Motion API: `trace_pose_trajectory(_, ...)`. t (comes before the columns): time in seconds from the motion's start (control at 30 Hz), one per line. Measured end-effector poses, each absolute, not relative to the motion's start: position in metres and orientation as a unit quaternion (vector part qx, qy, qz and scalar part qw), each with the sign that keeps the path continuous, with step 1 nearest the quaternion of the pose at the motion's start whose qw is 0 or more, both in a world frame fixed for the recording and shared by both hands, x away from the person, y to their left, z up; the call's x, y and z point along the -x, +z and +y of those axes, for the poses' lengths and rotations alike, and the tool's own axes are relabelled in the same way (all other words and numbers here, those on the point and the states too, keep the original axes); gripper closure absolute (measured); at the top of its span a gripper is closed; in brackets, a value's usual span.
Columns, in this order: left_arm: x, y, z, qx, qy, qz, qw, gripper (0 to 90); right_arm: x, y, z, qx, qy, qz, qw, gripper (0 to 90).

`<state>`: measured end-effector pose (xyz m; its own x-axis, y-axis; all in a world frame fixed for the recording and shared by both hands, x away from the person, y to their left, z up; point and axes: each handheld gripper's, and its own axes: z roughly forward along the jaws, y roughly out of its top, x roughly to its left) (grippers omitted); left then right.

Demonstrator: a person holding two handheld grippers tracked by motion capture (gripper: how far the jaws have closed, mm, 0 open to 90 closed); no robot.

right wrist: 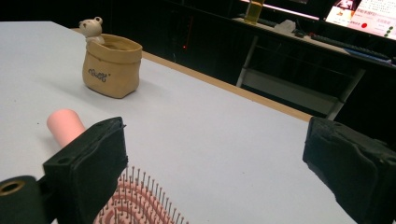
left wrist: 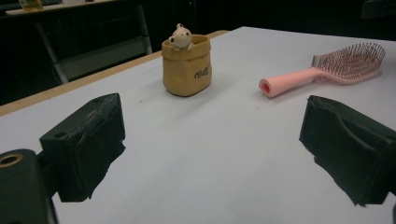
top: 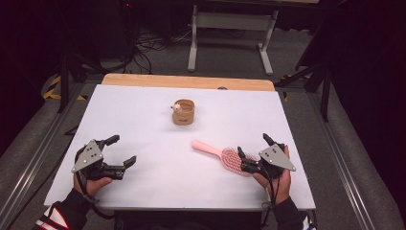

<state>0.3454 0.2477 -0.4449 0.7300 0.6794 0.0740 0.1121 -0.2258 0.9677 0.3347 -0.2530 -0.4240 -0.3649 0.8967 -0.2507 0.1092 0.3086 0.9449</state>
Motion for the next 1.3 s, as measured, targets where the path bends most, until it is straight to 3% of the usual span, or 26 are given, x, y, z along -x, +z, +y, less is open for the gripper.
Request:
trace_pose_trajectory(0.5, -0.348, -0.447, 0.248, -0.749, 0.245, 0.270, 0.553, 7.8, -0.345, -0.420, -0.274, -0.419, 0.472, 0.657, 0.413, 6.9)
trace_pose_trajectory(1.03, -0.348, -0.447, 0.244, -0.755, 0.244, 0.263, 0.549, 7.5, -0.352, -0.410, -0.256, -0.397, 0.465, 0.685, 0.397, 7.7)
trace_pose_trajectory(1.27, -0.348, -0.447, 0.243, -0.759, 0.247, 0.265, 0.542, 7.5, -0.357, -0.401, -0.243, -0.390, 0.474, 0.696, 0.372, 24.0)
trace_pose_trajectory(1.3, -0.348, -0.448, 0.243, -0.759, 0.244, 0.265, 0.542, 7.5, -0.361, -0.398, -0.236, -0.386, 0.468, 0.707, 0.362, 32.4)
